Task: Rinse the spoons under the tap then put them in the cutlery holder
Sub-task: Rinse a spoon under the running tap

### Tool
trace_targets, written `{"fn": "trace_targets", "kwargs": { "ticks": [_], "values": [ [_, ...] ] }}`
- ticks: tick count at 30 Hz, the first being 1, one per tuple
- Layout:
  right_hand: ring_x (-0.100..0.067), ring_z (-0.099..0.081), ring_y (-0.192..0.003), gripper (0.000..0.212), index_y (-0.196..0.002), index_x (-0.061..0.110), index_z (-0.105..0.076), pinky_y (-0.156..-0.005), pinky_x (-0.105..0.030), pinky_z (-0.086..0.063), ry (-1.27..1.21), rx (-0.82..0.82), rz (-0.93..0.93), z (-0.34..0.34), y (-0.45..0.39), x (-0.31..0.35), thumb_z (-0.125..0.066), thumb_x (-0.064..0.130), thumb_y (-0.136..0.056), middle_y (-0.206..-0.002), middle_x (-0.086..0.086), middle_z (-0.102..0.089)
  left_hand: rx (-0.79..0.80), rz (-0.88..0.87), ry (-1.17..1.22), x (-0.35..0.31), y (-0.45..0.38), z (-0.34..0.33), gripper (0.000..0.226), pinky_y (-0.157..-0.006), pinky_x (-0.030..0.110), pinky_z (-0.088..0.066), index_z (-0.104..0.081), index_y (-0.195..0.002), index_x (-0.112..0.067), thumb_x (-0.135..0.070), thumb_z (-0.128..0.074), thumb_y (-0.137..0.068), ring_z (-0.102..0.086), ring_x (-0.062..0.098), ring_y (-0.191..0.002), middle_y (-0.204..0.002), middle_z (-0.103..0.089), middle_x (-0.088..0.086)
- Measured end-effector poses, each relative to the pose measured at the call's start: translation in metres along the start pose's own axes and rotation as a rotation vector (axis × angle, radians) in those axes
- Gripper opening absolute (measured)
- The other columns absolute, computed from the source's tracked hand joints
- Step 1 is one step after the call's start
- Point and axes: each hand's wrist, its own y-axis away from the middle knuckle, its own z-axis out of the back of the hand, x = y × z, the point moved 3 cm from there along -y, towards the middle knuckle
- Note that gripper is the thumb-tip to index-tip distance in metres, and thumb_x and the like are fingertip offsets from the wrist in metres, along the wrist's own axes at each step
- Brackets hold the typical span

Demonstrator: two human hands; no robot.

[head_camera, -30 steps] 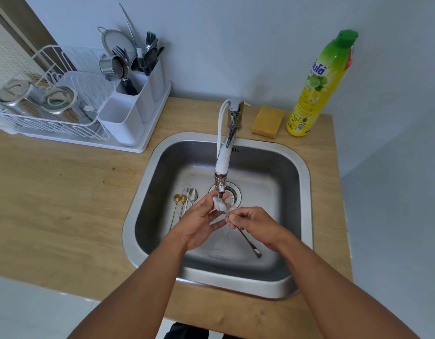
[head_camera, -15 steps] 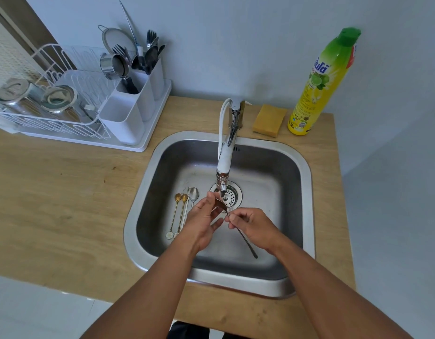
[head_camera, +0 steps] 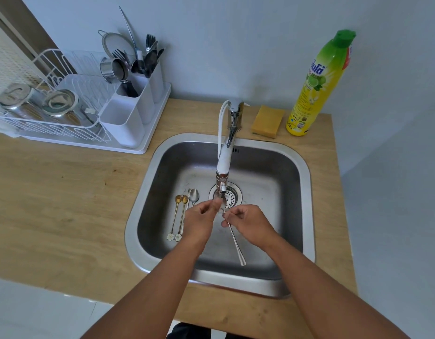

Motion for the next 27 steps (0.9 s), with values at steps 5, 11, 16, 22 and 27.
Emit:
{"fn": "trace_targets", "kwargs": {
  "ticks": [5, 11, 16, 22, 27],
  "values": [
    [-0.006, -0.074, -0.074, 0.013, -0.085, 0.015, -0.081, -0.08, -0.023, -0.051, -0.151, -0.13, -0.002, -0.004, -0.01, 0.011, -0.072, 0.019, -0.093, -0.082, 0.005, -0.081, 0.13, 0.121, -0.058, 0.014, 0.009, 0.0, 0.022, -0.08, 0.03, -0.055, -0.078, -0.099, -0.029, -0.041, -0.06, -0.103, -0.077, 0.011, -0.087, -0.087, -0.082, -0.014],
    [-0.004, -0.063, -0.077, 0.013, -0.088, 0.016, -0.082, -0.073, -0.02, -0.047, -0.331, -0.191, -0.113, -0.004, -0.014, 0.012, -0.07, 0.02, -0.092, -0.091, 0.01, -0.082, 0.27, 0.175, -0.137, 0.01, 0.012, 0.006, 0.017, -0.063, 0.016, -0.051, -0.08, -0.104, -0.023, -0.033, -0.066, -0.102, -0.073, 0.007, -0.081, -0.09, -0.082, -0.007],
    [-0.01, -0.055, -0.076, 0.016, -0.093, 0.016, -0.082, -0.065, -0.022, -0.043, -0.415, -0.235, -0.202, -0.013, -0.009, 0.004, -0.072, 0.028, -0.093, -0.091, 0.008, -0.082, 0.228, 0.151, -0.259, 0.001, 0.001, 0.017, 0.015, -0.063, 0.019, -0.046, -0.08, -0.097, -0.024, -0.03, -0.067, -0.101, -0.074, 0.007, -0.086, -0.084, -0.081, -0.011],
    [-0.011, -0.053, -0.075, 0.011, -0.094, 0.02, -0.082, -0.048, -0.022, -0.04, -0.44, -0.191, -0.266, -0.026, -0.01, 0.009, -0.077, 0.03, -0.09, -0.075, 0.012, -0.074, 0.183, 0.099, -0.252, -0.005, -0.008, 0.02, 0.019, -0.065, 0.021, -0.054, -0.08, -0.092, -0.024, -0.031, -0.066, -0.102, -0.075, 0.017, -0.09, -0.08, -0.081, -0.008],
    [-0.011, -0.051, -0.065, 0.011, -0.093, 0.019, -0.081, -0.052, -0.025, -0.04, -0.38, -0.22, -0.261, -0.024, -0.015, 0.014, -0.074, 0.028, -0.093, -0.07, 0.012, -0.073, 0.262, 0.15, -0.227, -0.007, 0.0, 0.02, 0.026, -0.063, 0.015, -0.052, -0.081, -0.097, -0.022, -0.034, -0.06, -0.105, -0.074, 0.009, -0.079, -0.081, -0.081, -0.004]
  ]
}}
